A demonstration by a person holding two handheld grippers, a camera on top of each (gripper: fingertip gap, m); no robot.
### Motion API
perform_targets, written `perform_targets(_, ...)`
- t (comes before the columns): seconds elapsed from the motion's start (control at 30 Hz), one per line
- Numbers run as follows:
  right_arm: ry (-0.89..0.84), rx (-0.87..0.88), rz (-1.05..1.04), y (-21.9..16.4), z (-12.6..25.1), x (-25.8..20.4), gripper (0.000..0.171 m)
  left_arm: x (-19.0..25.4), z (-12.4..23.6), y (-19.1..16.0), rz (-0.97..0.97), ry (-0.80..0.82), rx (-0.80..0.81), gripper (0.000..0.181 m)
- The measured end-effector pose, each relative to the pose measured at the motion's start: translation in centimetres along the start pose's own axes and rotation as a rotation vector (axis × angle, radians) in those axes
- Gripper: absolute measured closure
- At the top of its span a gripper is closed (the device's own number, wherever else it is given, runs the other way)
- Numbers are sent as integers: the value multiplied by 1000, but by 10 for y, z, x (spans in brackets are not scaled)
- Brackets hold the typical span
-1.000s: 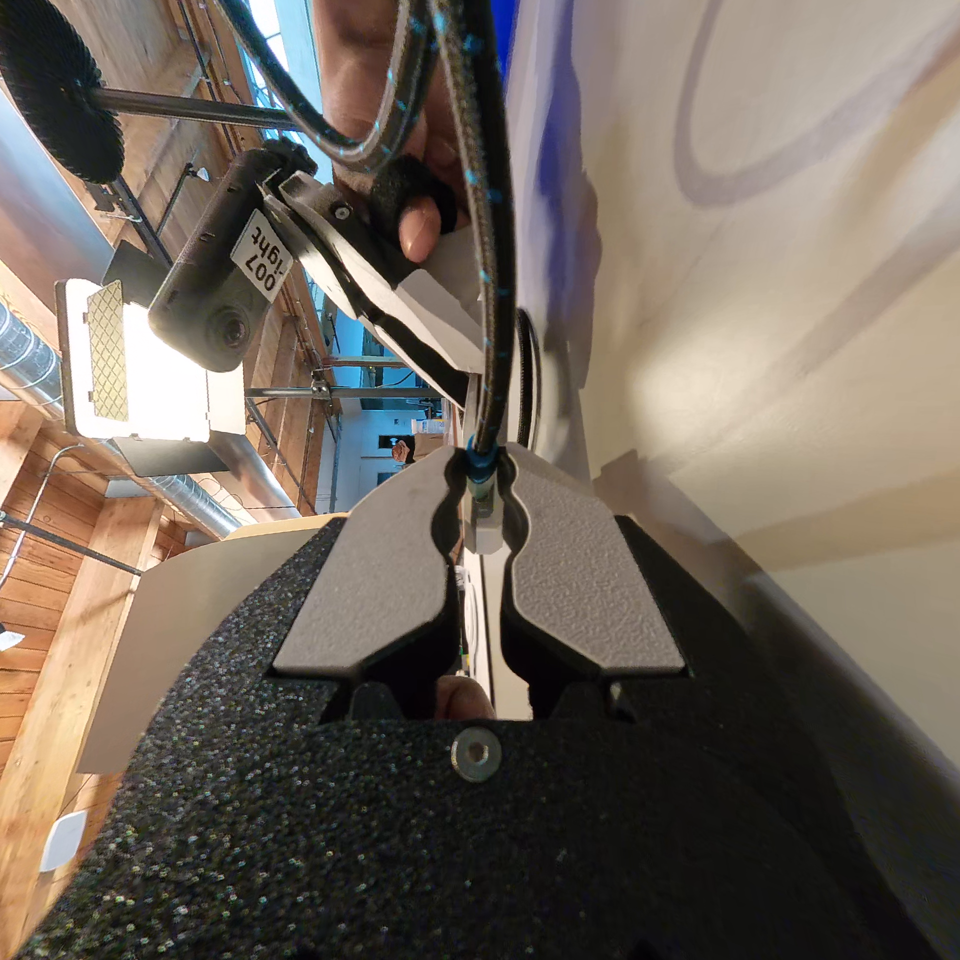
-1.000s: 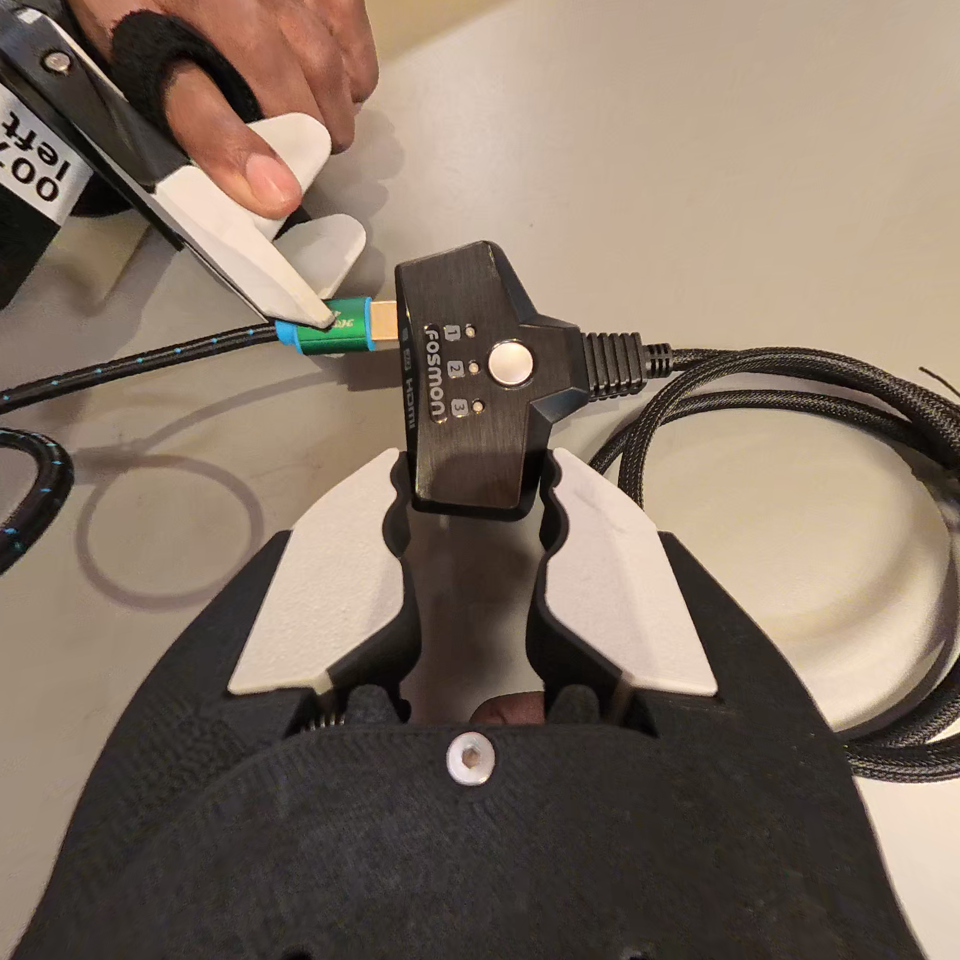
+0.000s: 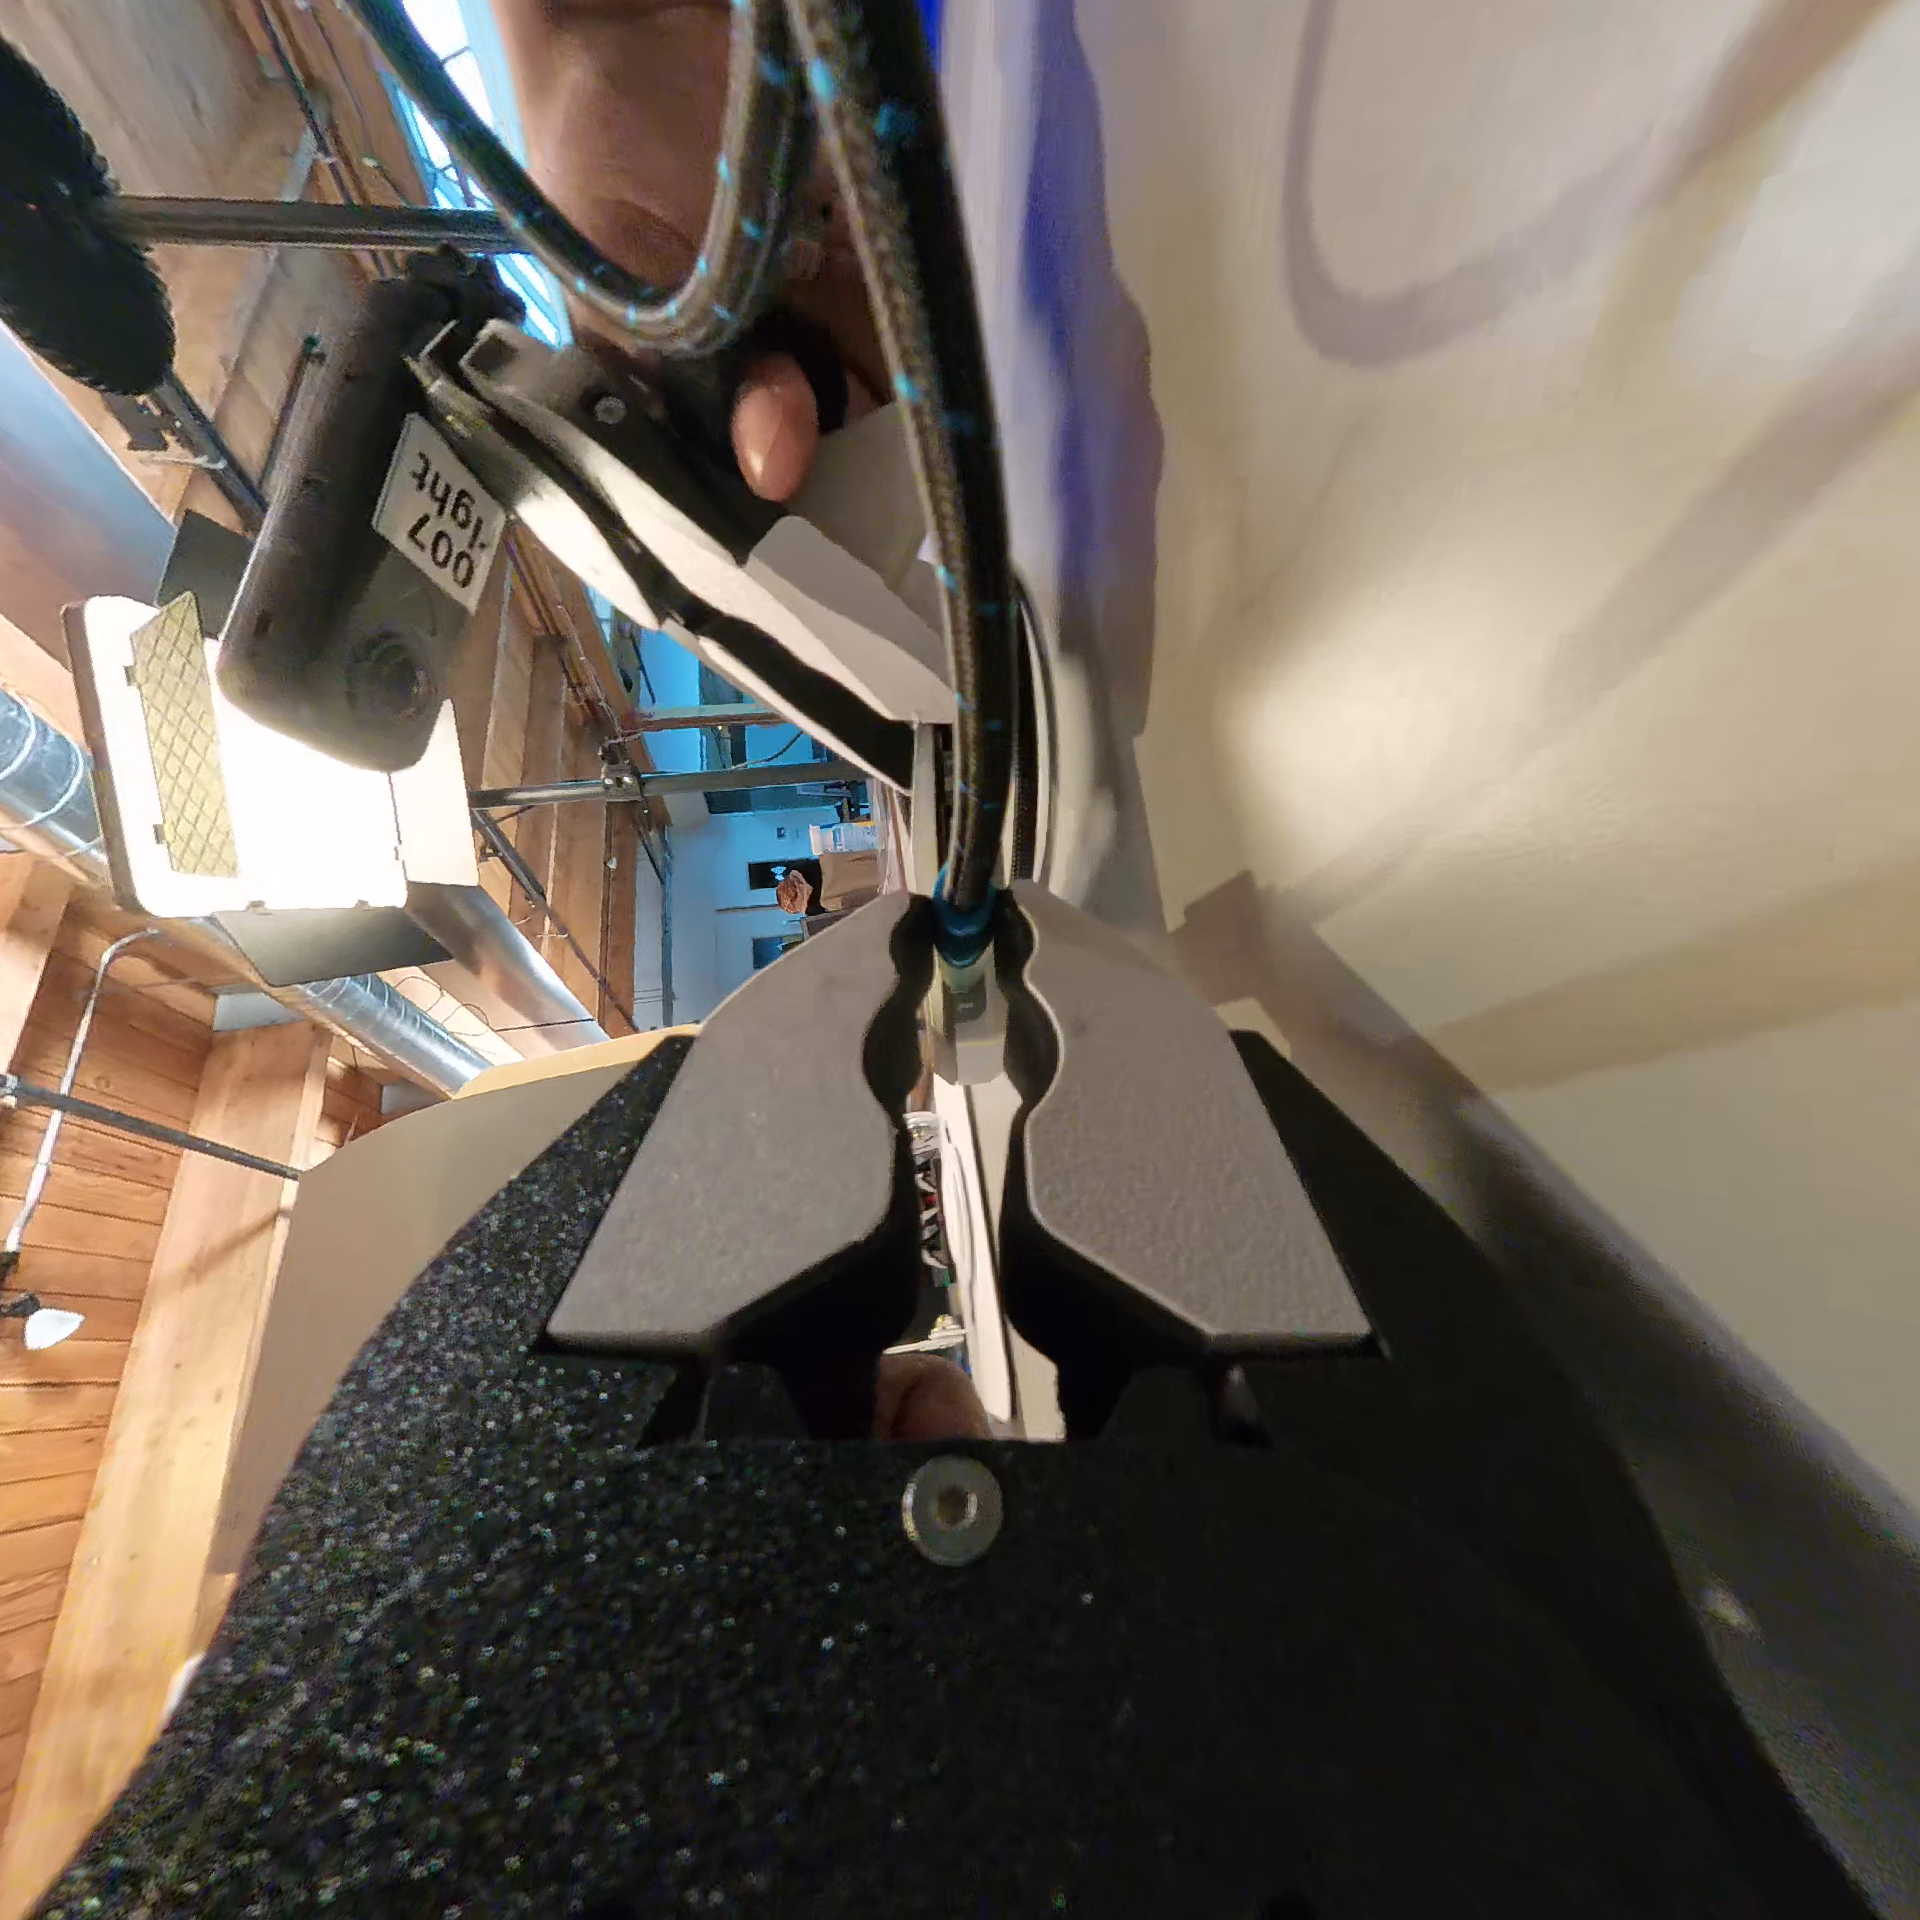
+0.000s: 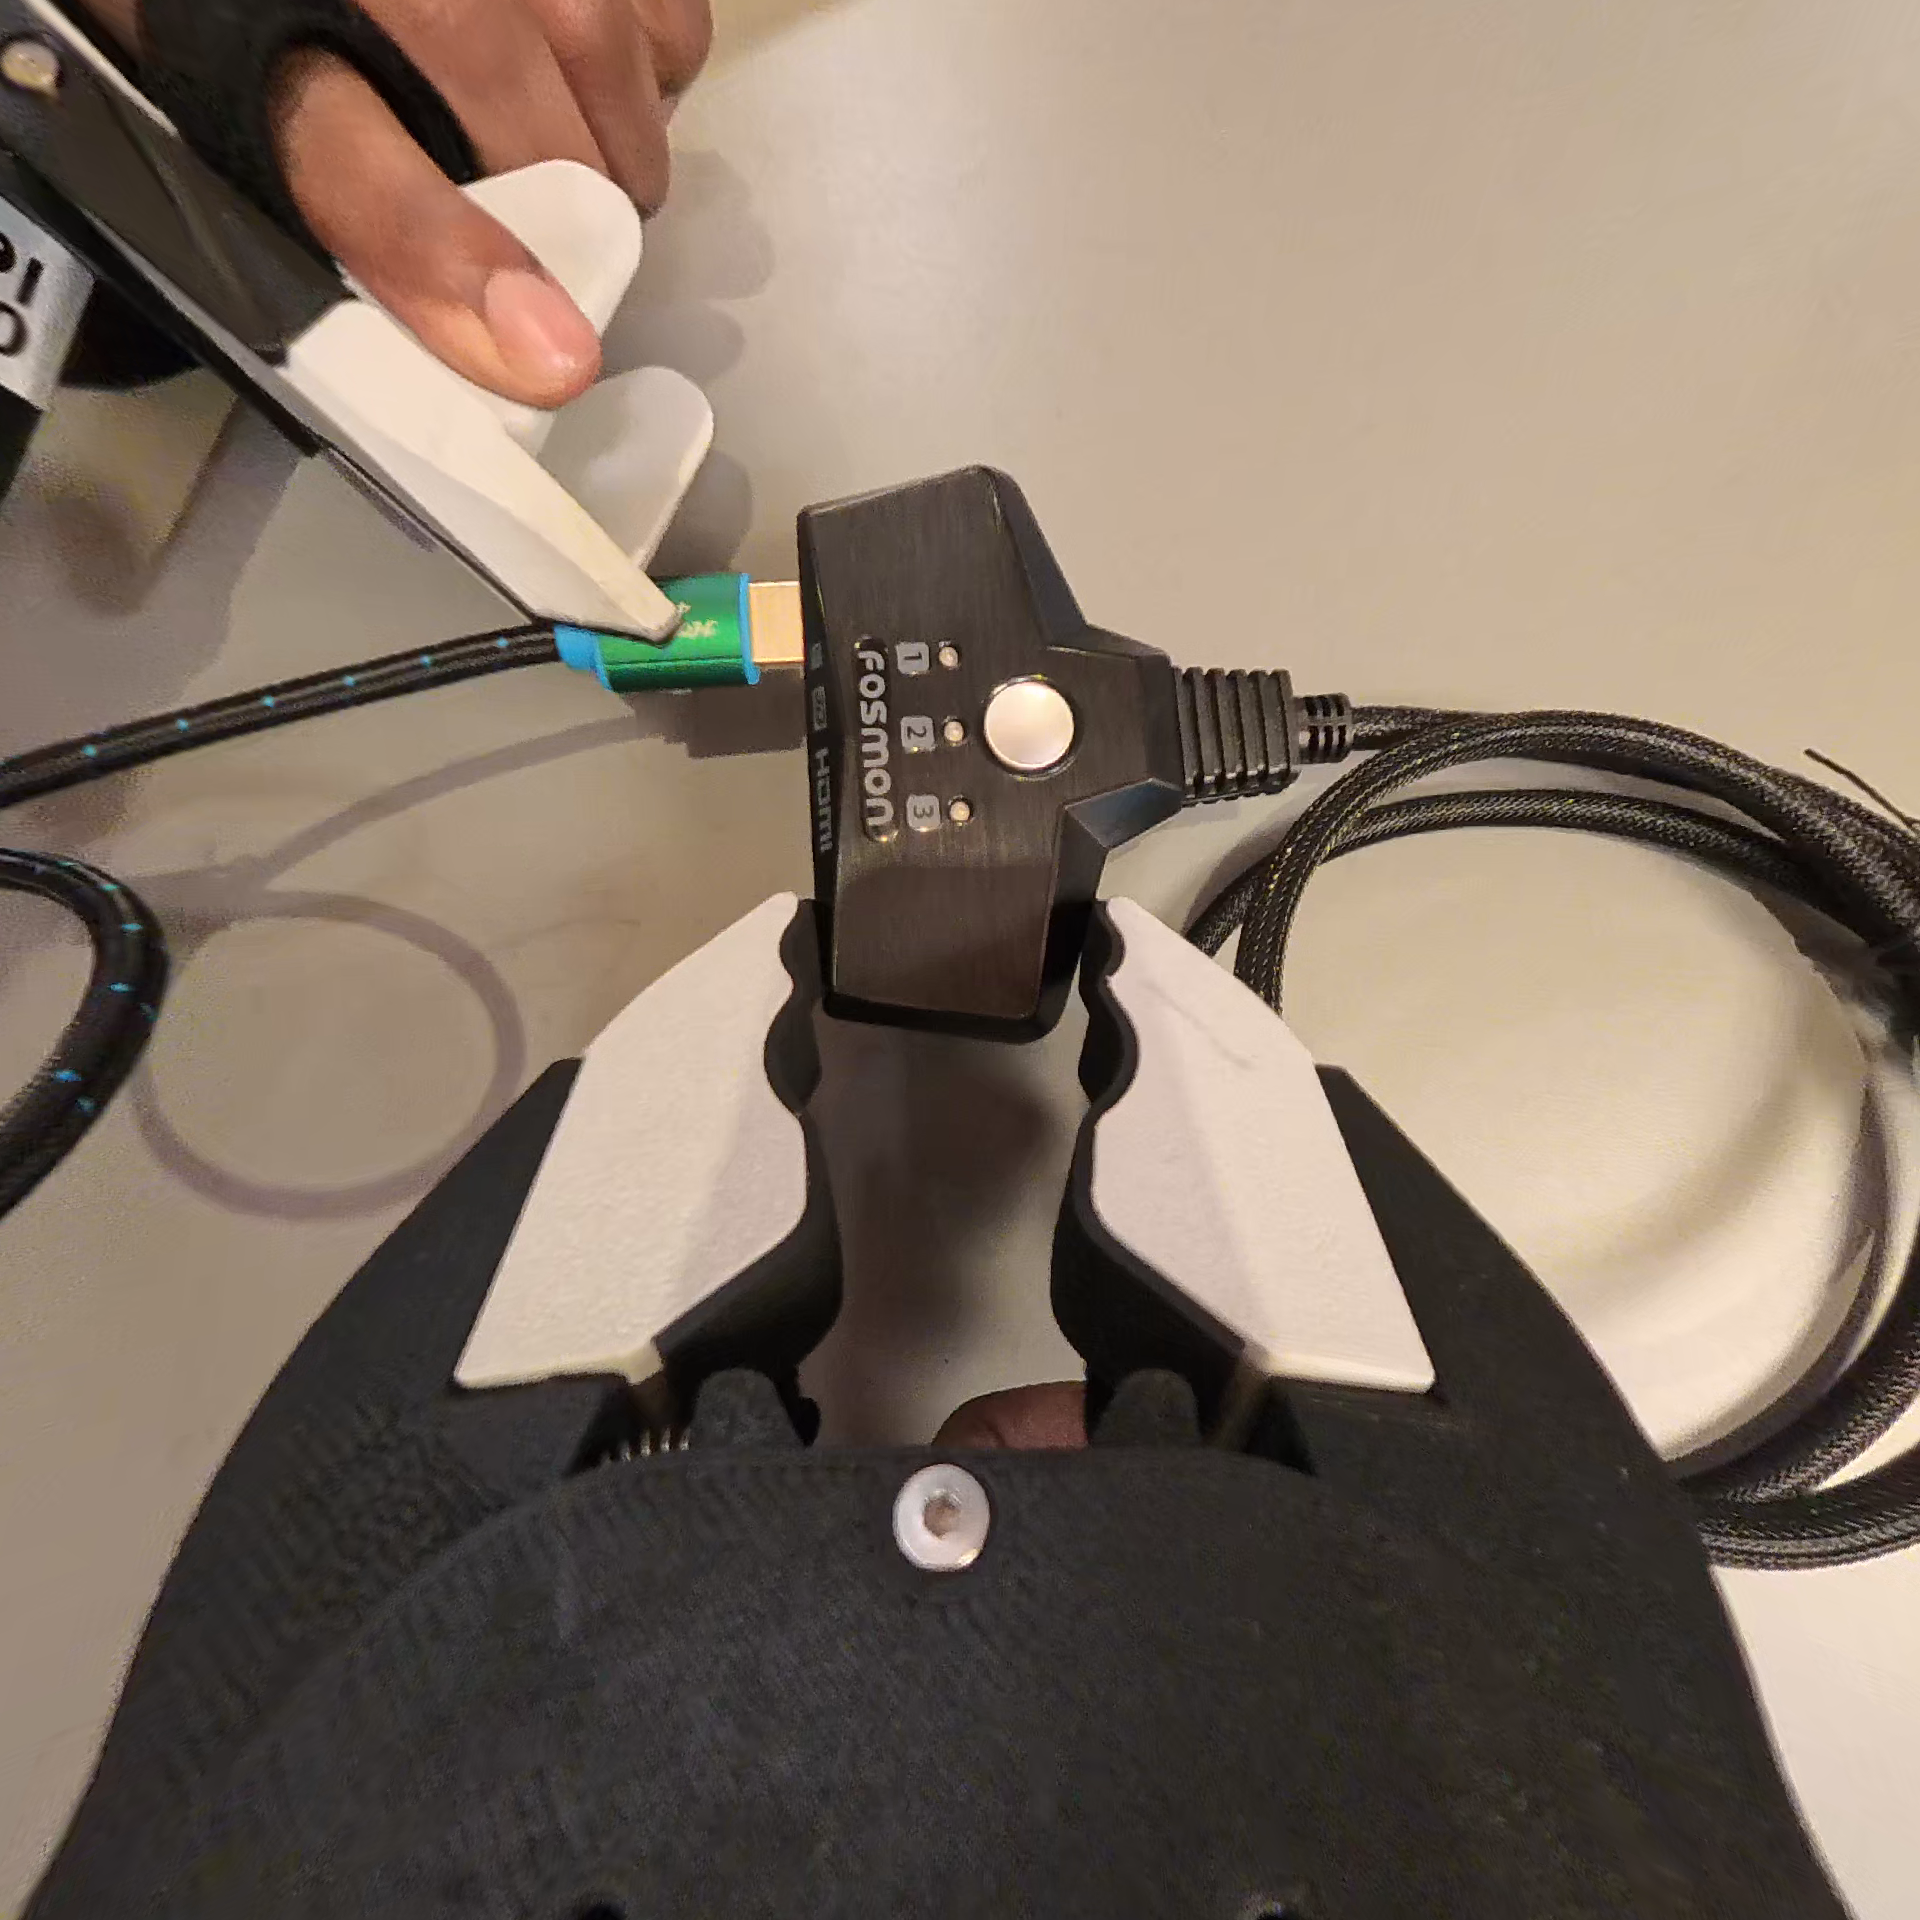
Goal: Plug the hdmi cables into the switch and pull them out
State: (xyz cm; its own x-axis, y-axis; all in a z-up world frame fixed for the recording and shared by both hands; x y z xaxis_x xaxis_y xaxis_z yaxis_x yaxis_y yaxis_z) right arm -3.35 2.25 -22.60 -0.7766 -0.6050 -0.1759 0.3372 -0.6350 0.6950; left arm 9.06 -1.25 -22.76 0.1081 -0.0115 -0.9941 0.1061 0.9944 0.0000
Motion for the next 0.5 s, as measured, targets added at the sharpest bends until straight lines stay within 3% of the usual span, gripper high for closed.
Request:
perform_targets(0.13,19,26,-8,0,0,2,122,-2,0,-3,72,8,8,170)
perform_targets(0.5,19,28,7,1,-3,-2,122,-3,2,-4,-13,24,-10,170)
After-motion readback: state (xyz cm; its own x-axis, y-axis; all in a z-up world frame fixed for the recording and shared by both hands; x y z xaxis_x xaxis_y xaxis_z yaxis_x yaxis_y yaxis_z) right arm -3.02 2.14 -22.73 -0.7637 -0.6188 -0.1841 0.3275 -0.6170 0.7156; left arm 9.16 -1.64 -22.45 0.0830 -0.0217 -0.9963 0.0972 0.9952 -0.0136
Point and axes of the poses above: each gripper's, where its closed fingertips meet, z back along the fingers, y out of its top, x = y × z across the jaws, the point moved 5 cm from there along z, back along the fingers, and after that the axes turned 4 degrees about y, right-handed, at the moved point
